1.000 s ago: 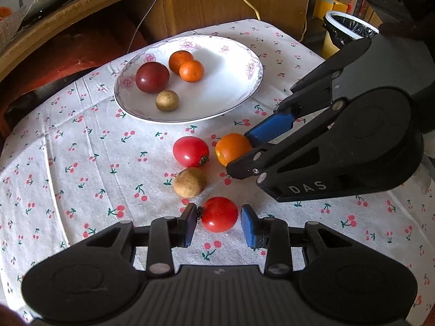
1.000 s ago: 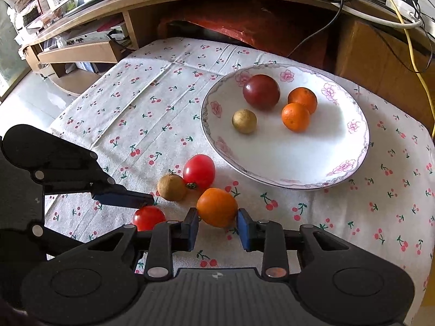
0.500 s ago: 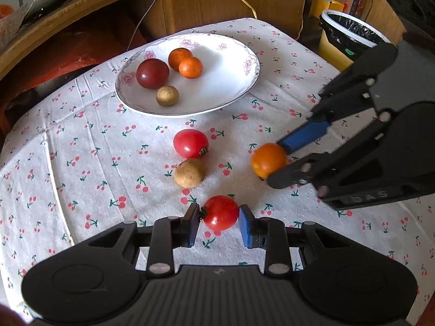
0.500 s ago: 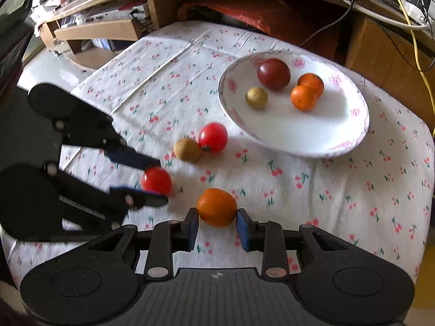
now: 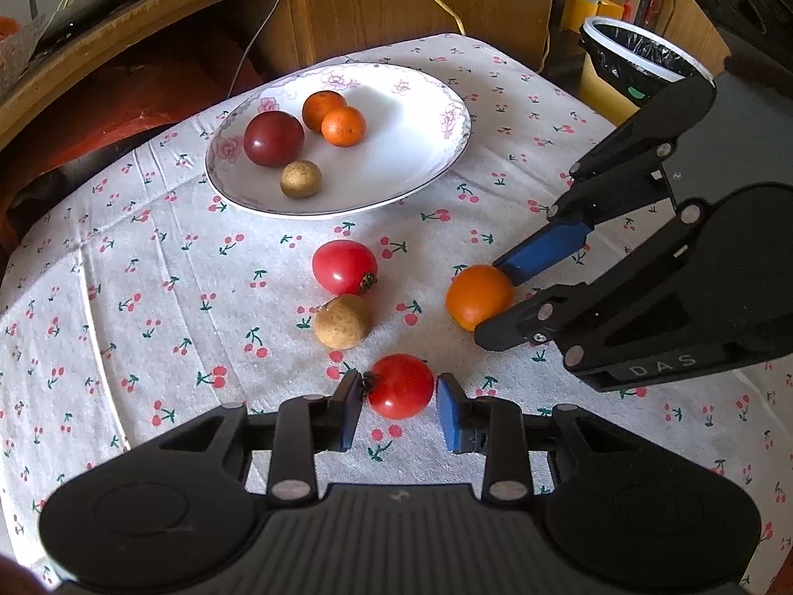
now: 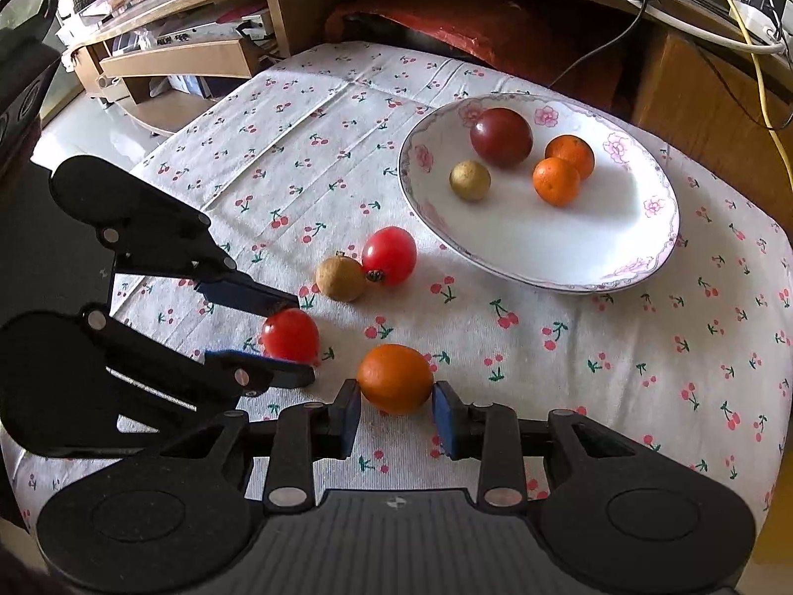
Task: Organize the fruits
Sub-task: 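Close the left gripper on a red cherry tomato while the right lowers onto a tangerine, then carry the cherry tomato and tangerine in both grippers over the white bowl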
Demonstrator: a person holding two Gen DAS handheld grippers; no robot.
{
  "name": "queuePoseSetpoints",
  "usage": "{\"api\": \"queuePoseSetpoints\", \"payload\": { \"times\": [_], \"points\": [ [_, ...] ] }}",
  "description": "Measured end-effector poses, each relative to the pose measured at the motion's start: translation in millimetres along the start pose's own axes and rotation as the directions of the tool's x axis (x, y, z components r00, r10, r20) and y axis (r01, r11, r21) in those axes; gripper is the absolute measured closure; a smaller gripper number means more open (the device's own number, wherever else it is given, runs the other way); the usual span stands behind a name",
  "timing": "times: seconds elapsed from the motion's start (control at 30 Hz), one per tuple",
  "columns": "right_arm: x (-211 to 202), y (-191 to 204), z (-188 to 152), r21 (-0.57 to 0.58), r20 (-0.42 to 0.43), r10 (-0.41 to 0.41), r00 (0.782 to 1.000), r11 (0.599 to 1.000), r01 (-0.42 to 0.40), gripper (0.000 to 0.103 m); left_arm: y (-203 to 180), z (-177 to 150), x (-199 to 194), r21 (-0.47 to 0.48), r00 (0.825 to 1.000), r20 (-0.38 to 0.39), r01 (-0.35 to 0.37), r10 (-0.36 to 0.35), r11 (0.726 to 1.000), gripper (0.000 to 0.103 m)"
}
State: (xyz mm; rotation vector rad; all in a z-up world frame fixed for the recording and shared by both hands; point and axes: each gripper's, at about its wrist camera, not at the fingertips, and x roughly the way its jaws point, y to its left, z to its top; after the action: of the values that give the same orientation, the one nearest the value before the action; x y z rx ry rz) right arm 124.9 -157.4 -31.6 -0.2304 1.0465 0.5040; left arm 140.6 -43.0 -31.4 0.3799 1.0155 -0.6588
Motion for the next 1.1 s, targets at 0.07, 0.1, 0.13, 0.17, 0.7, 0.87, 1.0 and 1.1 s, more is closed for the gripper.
{"api": "queuePoseSetpoints", "payload": {
  "times": [0.07,0.1,0.13,0.17,0.7,0.87,1.0,1.1],
  "points": [
    [1.1,-0.2,0.8,0.005,0.006,0.0,1.0,1.0,0.0,0.075,0.3,-0.1,-0.3,-0.003,1.0,0.001,0.001,-0.001,1.0,0.062],
    [1.1,-0.3,0.6,0.006,0.008,-0.001,1.0,1.0,0.001,0.075,0.3,-0.3,-0.3,-0.004,1.0,0.003,0.001,-0.001,1.0,0.062],
    [1.4,-0.5,0.6,0.006,0.012,0.0,1.0,1.0,0.0,0.075,0.4,-0.4,-0.5,-0.004,1.0,0.003,0.001,-0.001,1.0,0.062],
    [1.6,-0.7,0.8,0.008,0.016,-0.001,1.0,1.0,0.0,0.075,0.5,-0.2,-0.5,-0.006,1.0,0.002,0.0,0.0,1.0,0.062],
    [9.4,-3.3,4.1,0.033,0.026,-0.013,1.0,0.999,0.012,0.074,-0.8,0.6,0.0,-0.02,1.0,-0.004,-0.009,0.009,1.0,0.062],
    [9.6,-5.0,3.2,0.046,0.036,-0.014,0.999,0.999,0.013,0.075,0.0,0.5,-0.1,-0.043,1.0,-0.01,-0.018,0.017,0.999,0.062],
    [8.5,-3.2,3.6,0.042,0.03,-0.02,0.999,0.999,0.019,0.076,-0.5,1.4,0.2,-0.047,1.0,-0.015,-0.022,0.021,0.999,0.063],
    [6.3,-2.5,3.5,0.037,0.028,-0.021,0.999,0.999,0.02,0.076,-0.7,1.7,-0.4,-0.045,1.0,-0.016,-0.026,0.025,0.999,0.064]
  ]
}}
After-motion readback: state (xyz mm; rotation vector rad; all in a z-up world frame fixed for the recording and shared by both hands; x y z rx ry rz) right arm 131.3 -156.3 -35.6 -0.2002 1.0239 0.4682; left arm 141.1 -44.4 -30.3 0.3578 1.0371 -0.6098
